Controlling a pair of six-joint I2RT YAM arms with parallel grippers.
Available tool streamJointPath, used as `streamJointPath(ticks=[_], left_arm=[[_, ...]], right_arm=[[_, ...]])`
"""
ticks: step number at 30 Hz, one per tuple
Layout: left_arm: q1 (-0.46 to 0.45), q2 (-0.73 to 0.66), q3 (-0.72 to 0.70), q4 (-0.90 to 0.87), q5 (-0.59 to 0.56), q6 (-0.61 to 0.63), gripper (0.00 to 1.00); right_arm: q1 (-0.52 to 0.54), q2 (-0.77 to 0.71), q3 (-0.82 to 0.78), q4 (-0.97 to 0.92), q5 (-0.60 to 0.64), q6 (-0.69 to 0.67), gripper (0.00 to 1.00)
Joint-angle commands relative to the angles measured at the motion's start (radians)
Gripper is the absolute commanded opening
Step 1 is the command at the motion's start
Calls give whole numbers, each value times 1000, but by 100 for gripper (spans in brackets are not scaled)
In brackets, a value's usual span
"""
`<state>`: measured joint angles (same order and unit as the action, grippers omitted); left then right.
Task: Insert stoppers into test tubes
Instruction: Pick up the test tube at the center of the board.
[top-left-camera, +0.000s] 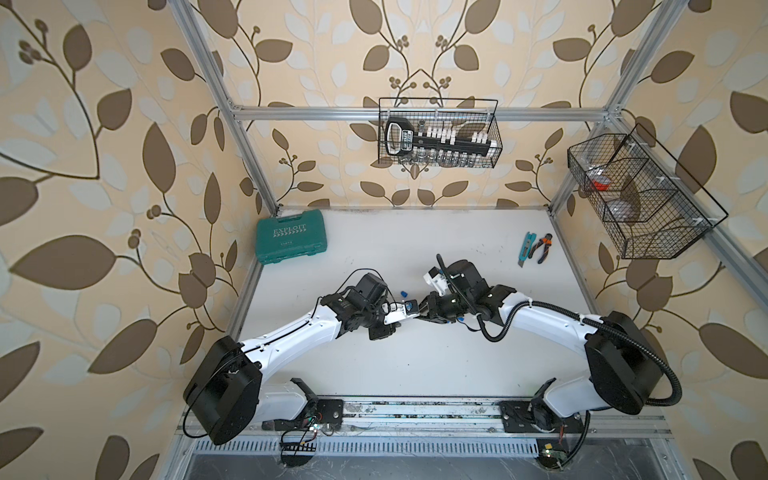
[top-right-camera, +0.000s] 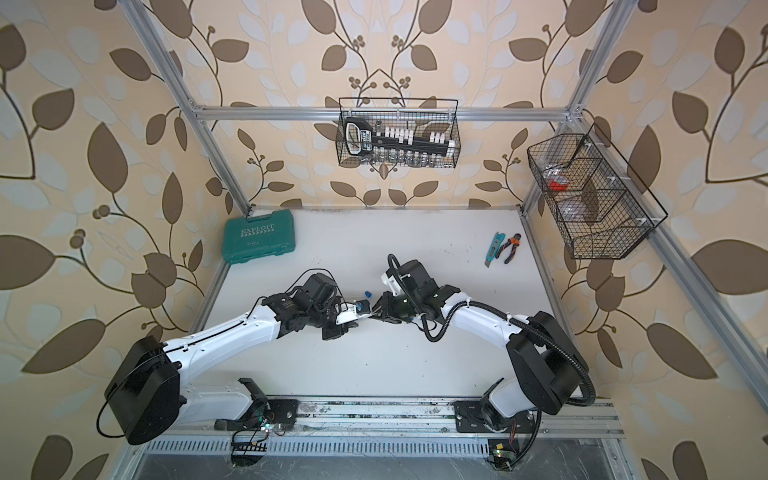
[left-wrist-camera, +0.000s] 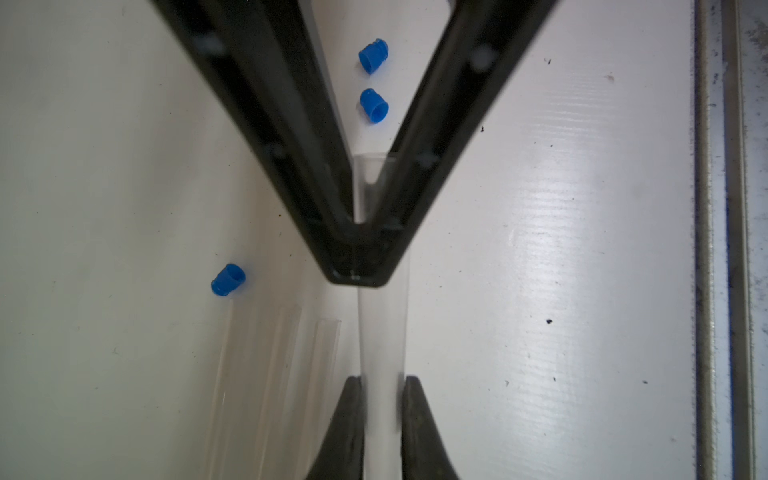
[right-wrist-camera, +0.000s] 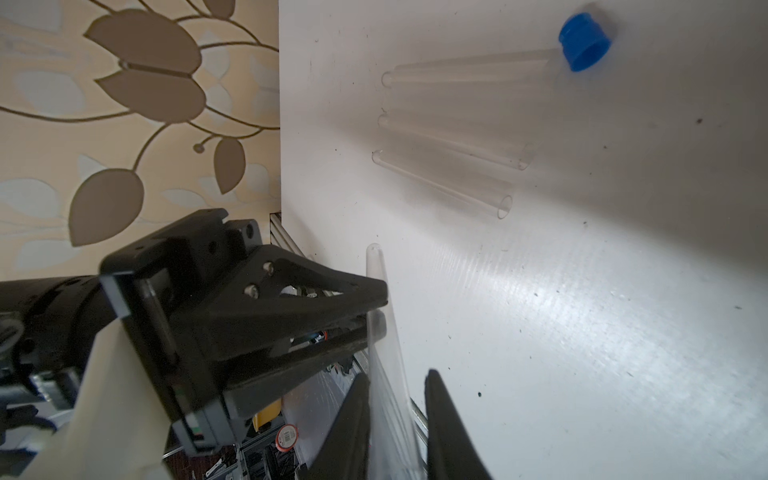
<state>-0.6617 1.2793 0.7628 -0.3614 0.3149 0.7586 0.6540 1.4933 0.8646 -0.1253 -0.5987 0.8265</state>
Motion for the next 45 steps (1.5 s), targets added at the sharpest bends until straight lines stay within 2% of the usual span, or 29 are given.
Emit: streamJointPath(ticks=[1, 11, 13, 15, 18, 20, 24, 40, 45], left_arm=[[-6, -11, -10, 17, 23, -4, 14], [-6, -9, -9, 15, 20, -1, 15], [-6, -9, -10, 17, 15, -4, 21], [-5, -12, -13, 26, 3, -8, 34], [-6, -21, -23, 37, -5, -8, 43], [-7, -23, -27, 41, -7, -7, 44], [-6, -20, -25, 39, -7, -8, 44], [-6, -71, -48, 49, 34, -22, 28], [-5, -97, -60, 64, 45, -25, 27]], right_arm=[[6, 16, 11, 11, -23, -4, 20], [9, 15, 7, 9, -24, -15, 13], [9, 12, 7, 11, -30, -15, 11], [9, 7, 8, 13, -37, -15, 9], [9, -5, 7, 17, -48, -12, 6], [9, -14, 10, 17, -54, -9, 5], [7, -33, 12, 17, -67, -1, 5], [-30, -91, -22, 85, -121, 61, 5], [-33, -94, -27, 87, -122, 65, 5]])
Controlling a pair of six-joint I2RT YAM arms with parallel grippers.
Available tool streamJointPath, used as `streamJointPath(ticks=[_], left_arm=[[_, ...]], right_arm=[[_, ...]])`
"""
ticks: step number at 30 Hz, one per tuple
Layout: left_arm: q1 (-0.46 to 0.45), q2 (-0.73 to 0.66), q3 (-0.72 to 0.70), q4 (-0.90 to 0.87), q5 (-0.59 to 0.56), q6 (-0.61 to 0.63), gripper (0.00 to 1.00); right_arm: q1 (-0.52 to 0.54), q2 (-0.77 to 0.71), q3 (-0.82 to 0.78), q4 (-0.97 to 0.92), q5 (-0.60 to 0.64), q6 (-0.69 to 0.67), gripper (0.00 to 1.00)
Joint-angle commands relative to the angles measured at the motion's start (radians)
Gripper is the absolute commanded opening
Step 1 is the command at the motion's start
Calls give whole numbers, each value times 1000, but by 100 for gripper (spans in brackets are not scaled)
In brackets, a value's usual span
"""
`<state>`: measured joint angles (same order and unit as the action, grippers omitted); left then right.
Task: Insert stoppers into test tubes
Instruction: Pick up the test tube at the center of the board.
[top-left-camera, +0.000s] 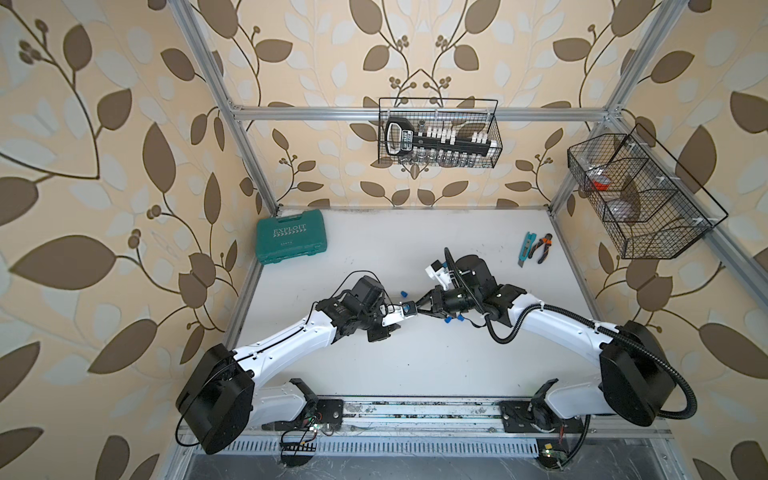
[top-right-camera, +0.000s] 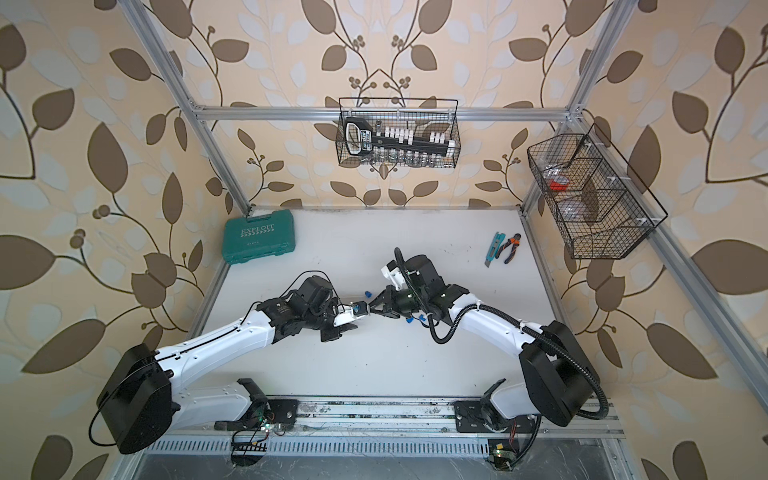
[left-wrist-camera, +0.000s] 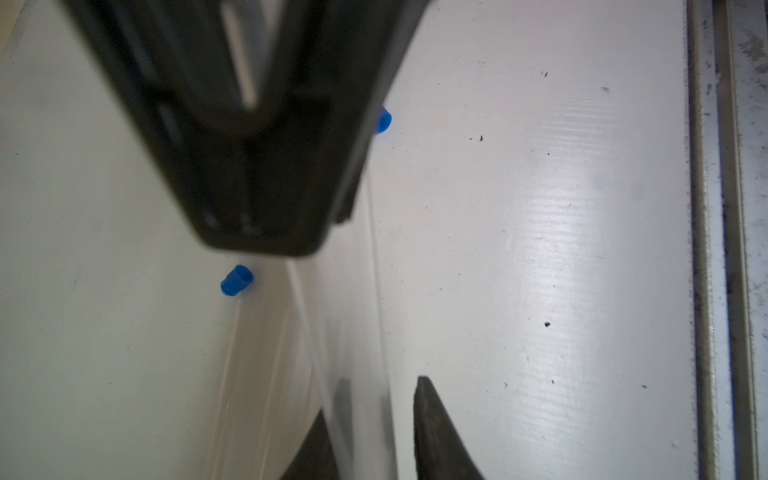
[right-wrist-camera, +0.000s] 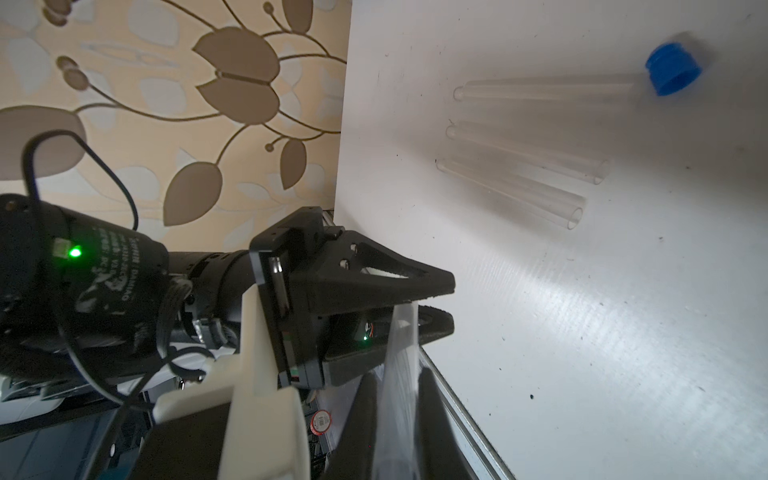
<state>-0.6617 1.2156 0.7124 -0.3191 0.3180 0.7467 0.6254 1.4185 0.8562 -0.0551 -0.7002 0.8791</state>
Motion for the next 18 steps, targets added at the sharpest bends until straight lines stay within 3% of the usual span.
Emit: streamJointPath(ticks=[1, 7, 14, 15, 18], left_arm=[[-5, -38, -13, 25, 47, -15, 27], [-5, -48, -16, 31, 55, -15, 24], [-4, -54, -14, 31, 52, -13, 13], [-5, -54, -14, 31, 51, -12, 11], [-6, -54, -9, 25, 45, -13, 5]], right_arm=[[-4, -19, -19, 17, -21, 12, 5], [-3, -21, -20, 18, -21, 15, 4], [-4, -18, -20, 18, -21, 13, 4], [-5, -19, -20, 18, -21, 12, 6], [-5, -28, -13, 21, -21, 8, 23]])
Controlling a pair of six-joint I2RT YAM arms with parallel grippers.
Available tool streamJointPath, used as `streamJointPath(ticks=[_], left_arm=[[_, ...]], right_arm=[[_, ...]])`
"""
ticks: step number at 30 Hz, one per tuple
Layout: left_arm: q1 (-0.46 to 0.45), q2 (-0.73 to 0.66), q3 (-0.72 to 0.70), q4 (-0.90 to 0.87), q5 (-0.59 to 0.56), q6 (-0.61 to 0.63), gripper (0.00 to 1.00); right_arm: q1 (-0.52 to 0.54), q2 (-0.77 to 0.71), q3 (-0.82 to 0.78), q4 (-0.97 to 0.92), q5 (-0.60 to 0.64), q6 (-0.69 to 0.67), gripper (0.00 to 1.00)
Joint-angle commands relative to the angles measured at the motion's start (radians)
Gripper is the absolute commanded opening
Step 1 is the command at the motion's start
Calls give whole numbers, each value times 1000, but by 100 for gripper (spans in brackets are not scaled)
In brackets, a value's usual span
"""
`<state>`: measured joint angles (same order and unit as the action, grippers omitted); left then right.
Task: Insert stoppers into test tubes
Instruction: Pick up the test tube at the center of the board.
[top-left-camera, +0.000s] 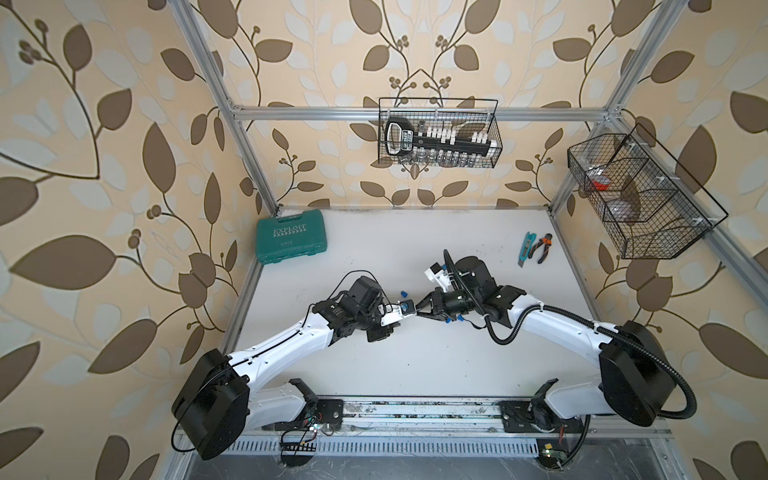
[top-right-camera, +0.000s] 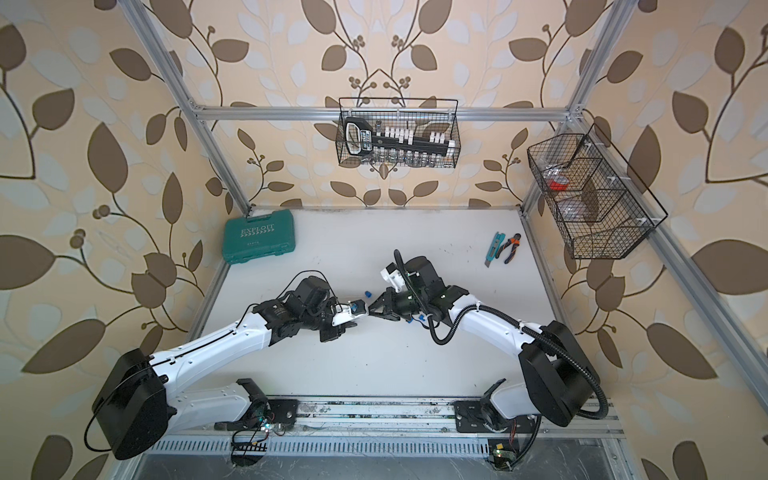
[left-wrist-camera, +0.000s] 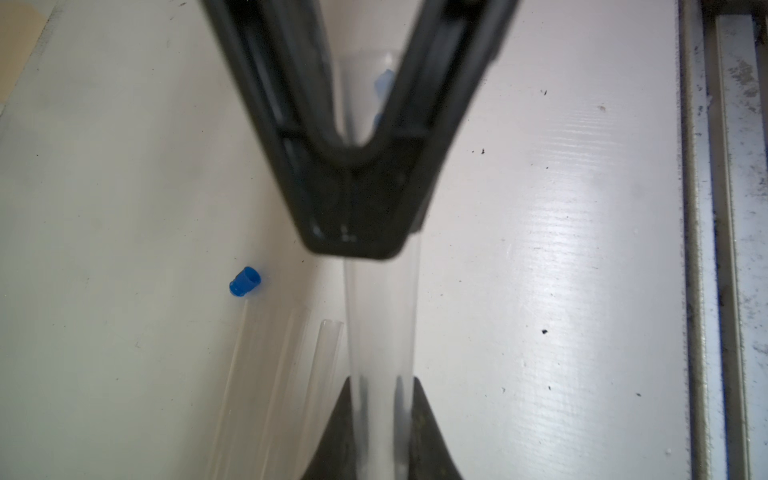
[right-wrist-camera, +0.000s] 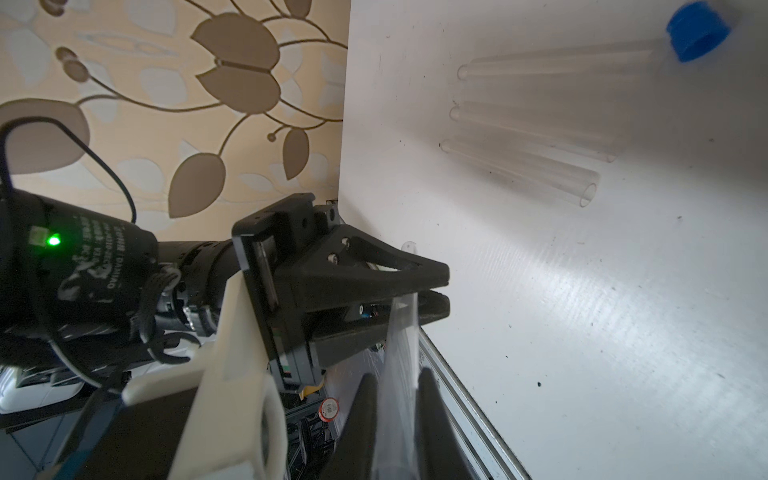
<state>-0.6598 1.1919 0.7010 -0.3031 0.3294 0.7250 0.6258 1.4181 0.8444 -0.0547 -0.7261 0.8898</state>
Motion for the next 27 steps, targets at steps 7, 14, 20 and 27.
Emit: streamJointPath(ticks=[7, 14, 20, 27], left_arm=[[-7, -25, 45, -46, -39, -28, 0], [-7, 2, 111, -44, -197, -273, 0], [-7, 20, 153, -66, -229, -334, 0], [-7, -4, 129, 5, -315, -364, 0]], right_arm=[[-89, -129, 6, -49, 73, -73, 54], [-246, -250, 37, -324, 299, -279, 57], [-255, -168, 136, -627, 555, -425, 52], [-222, -45, 164, -663, 659, -440, 48]])
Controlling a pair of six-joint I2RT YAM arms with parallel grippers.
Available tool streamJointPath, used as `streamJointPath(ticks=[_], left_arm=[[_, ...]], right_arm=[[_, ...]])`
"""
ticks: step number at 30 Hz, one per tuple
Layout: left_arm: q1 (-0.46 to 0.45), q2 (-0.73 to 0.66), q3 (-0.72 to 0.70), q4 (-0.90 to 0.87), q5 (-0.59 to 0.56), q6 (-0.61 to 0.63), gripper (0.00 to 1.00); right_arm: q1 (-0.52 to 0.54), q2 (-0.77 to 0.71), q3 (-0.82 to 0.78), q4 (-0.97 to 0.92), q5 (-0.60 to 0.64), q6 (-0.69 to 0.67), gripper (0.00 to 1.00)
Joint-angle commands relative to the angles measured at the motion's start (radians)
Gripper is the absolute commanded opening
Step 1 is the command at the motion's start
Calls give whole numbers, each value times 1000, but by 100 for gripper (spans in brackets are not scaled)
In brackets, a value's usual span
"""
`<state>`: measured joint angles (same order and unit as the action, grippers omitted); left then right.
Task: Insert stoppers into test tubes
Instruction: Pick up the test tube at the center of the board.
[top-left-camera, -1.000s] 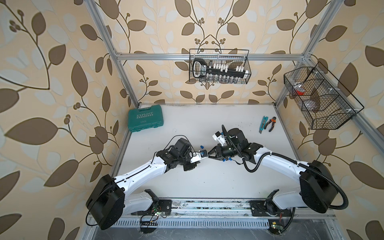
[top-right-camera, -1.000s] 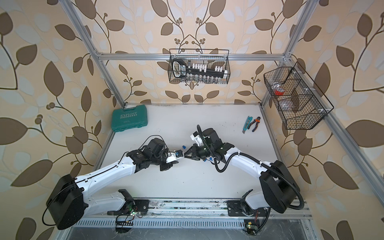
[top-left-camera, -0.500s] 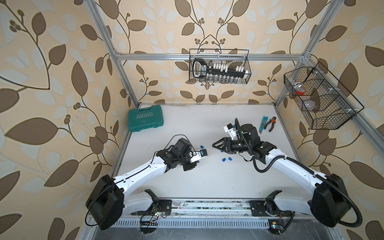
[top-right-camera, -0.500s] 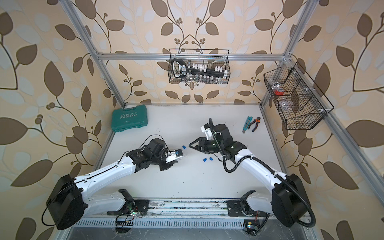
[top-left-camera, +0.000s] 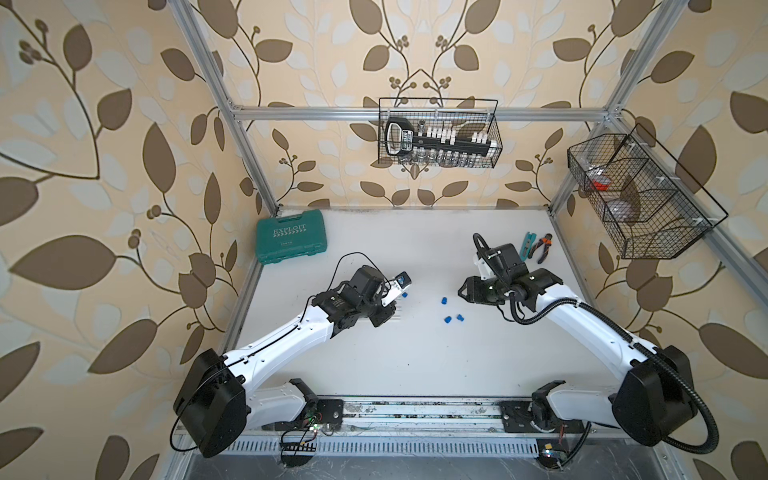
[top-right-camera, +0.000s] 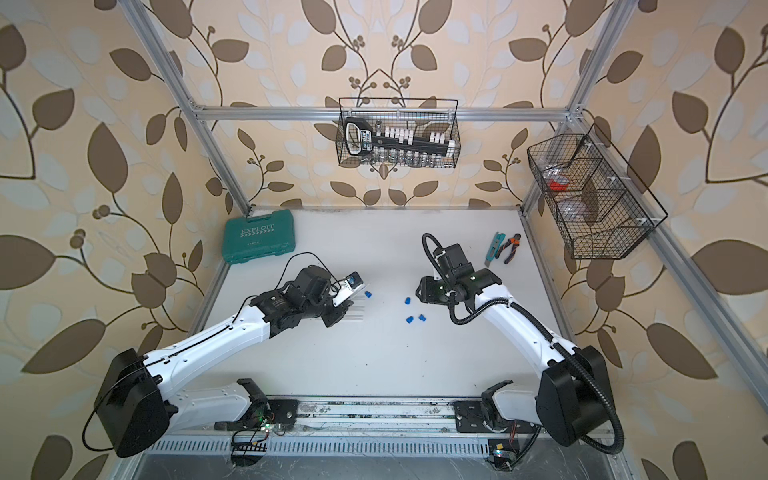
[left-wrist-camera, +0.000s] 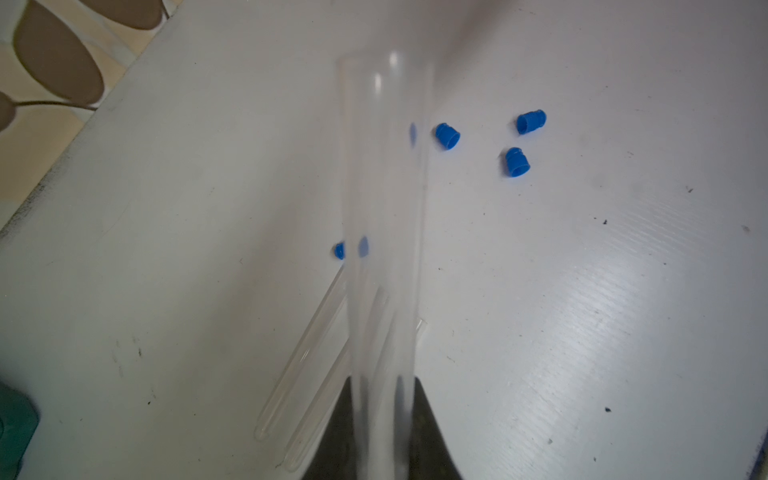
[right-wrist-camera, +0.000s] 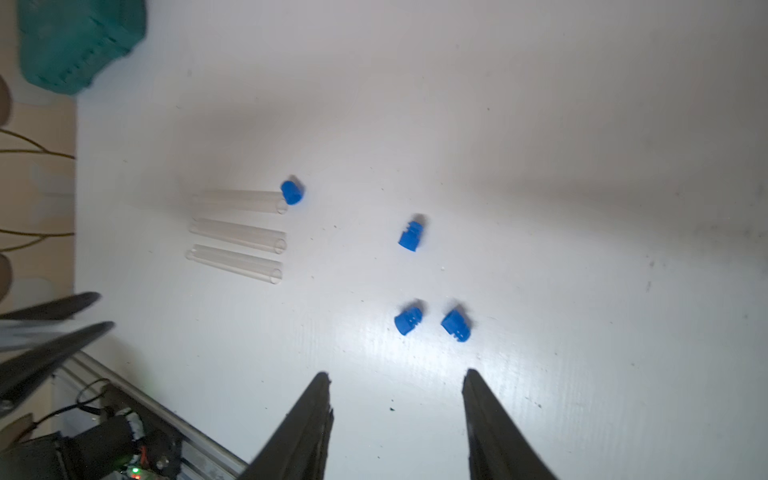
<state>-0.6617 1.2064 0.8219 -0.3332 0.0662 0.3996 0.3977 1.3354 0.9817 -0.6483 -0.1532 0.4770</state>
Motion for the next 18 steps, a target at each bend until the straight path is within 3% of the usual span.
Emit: streamJointPath(ticks=[1, 10, 18], left_arm=[[-5, -23, 8, 34, -66, -42, 0], [-4, -33, 12, 9, -87, -29, 0], [-5, -48, 14, 5, -77, -30, 0]], right_arm=[[19, 59, 31, -61, 91, -11, 48], [173, 282, 101, 49, 160, 172, 45], [191, 393, 146, 77, 260, 270, 49]])
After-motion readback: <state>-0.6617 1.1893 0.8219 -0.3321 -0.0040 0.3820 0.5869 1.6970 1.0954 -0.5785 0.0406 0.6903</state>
